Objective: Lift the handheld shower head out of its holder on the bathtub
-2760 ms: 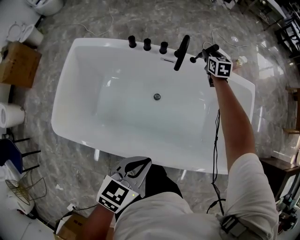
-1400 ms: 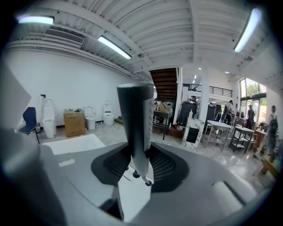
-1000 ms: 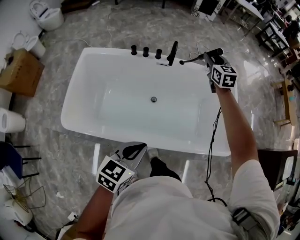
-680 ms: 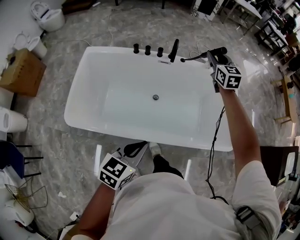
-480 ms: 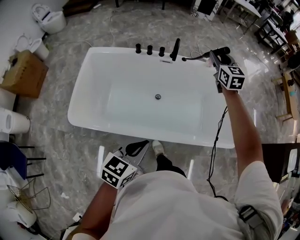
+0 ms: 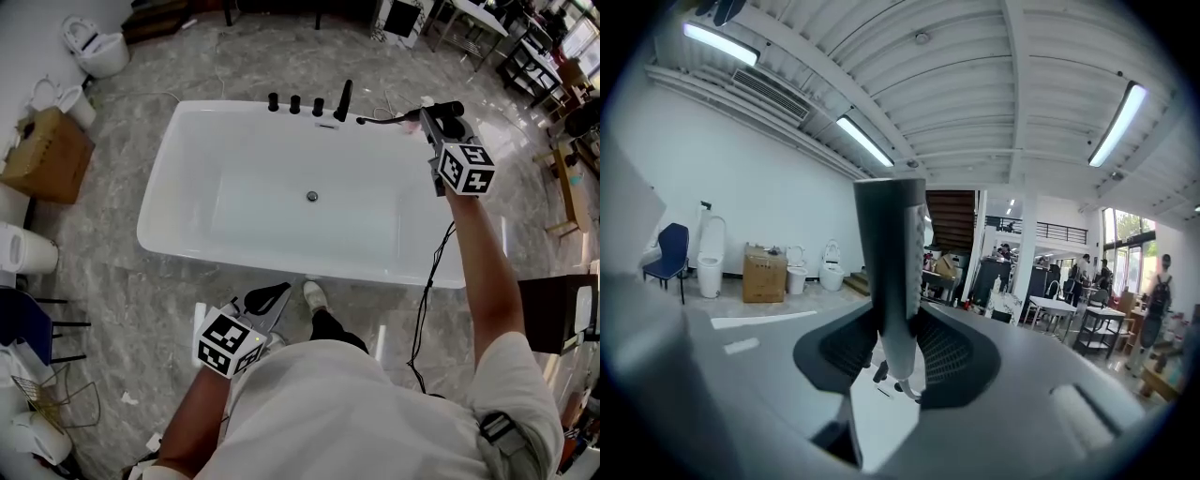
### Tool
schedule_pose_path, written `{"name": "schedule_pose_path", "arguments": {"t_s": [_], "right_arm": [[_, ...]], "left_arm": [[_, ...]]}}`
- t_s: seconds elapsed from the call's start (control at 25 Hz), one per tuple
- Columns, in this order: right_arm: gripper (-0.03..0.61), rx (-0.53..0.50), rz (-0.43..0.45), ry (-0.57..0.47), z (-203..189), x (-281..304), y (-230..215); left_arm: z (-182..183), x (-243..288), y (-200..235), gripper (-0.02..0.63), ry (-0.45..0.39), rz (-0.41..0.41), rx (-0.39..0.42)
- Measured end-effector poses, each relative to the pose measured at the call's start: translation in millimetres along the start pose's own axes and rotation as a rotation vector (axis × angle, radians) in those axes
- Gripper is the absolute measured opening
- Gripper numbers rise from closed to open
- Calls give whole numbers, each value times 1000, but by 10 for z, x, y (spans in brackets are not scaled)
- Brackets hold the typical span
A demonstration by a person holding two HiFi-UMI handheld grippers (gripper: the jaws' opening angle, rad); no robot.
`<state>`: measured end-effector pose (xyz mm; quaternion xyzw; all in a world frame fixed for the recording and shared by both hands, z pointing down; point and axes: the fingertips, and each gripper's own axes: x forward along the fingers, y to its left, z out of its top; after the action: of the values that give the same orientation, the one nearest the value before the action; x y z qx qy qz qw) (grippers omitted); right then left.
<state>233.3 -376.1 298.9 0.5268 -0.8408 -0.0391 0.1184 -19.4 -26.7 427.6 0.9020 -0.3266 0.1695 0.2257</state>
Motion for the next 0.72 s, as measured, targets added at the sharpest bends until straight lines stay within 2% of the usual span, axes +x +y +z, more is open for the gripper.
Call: {"name": "schedule_pose_path", "arguments": {"t_s": [0.72], "right_arm": [[146,-48,-2,-100,620,-1105,630]], "left_arm": [[-315,-582,-182,8,-38,22,-8]]}}
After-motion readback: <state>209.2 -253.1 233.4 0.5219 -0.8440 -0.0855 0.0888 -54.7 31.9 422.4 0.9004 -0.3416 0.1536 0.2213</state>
